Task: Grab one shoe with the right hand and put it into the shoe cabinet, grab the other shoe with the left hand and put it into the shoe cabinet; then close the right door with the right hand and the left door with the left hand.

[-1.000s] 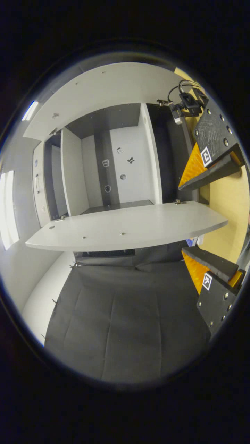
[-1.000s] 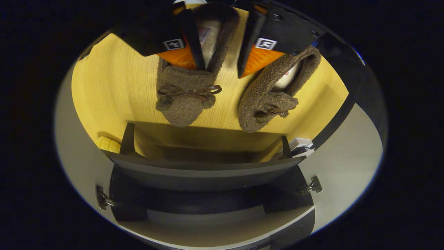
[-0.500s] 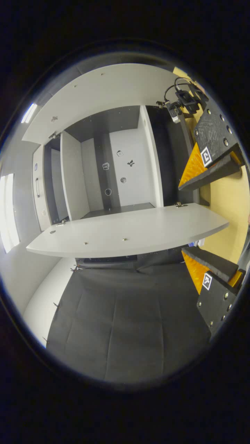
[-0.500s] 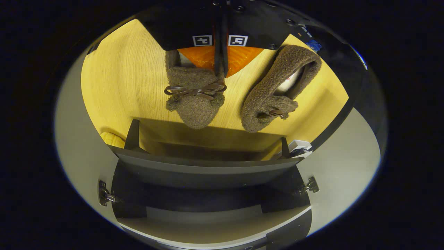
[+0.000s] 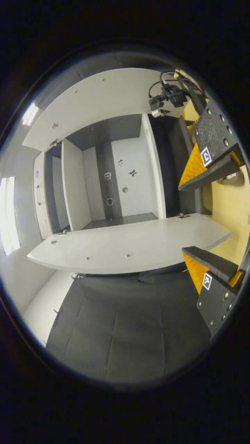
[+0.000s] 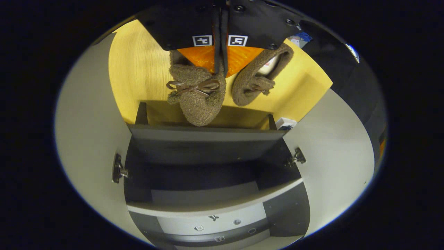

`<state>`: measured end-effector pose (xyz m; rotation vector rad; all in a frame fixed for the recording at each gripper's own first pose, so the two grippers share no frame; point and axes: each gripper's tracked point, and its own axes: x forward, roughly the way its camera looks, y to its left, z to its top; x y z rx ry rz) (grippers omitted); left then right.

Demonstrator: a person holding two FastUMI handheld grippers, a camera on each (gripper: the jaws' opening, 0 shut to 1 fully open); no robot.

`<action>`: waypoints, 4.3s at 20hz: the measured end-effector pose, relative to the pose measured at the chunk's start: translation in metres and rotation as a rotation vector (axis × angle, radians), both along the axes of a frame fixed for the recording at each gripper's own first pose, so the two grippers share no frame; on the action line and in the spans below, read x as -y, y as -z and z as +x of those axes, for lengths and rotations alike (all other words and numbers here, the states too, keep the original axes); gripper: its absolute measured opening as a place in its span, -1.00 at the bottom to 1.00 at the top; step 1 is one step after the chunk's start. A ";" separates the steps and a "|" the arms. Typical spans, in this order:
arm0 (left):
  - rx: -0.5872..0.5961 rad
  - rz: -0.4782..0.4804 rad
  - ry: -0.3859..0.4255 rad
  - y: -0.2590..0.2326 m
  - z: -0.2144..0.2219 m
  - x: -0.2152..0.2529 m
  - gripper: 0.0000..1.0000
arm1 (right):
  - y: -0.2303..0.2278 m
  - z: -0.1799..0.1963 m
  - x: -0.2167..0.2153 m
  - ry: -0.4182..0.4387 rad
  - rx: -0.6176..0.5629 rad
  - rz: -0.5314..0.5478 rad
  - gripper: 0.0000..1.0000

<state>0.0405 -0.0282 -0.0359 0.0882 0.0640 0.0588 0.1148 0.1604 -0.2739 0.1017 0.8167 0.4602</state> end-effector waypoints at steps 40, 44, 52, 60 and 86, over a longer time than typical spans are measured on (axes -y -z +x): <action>0.028 -0.112 0.078 0.019 0.035 -0.022 0.92 | -0.229 0.295 -0.022 0.222 0.371 -0.076 -0.36; 0.004 -0.109 0.117 0.027 0.041 -0.009 0.84 | -0.258 0.274 -0.017 0.211 0.496 -0.068 1.00; -0.134 -0.129 0.215 0.094 0.062 0.029 0.85 | -0.302 0.186 0.011 0.168 0.691 -0.027 0.93; -0.329 -0.113 0.305 0.181 0.069 0.061 0.84 | -0.279 0.112 0.039 0.175 0.758 -0.045 0.96; -0.763 -0.094 0.347 0.353 0.065 0.105 -0.87 | -0.247 0.029 0.043 0.165 0.650 -0.002 0.97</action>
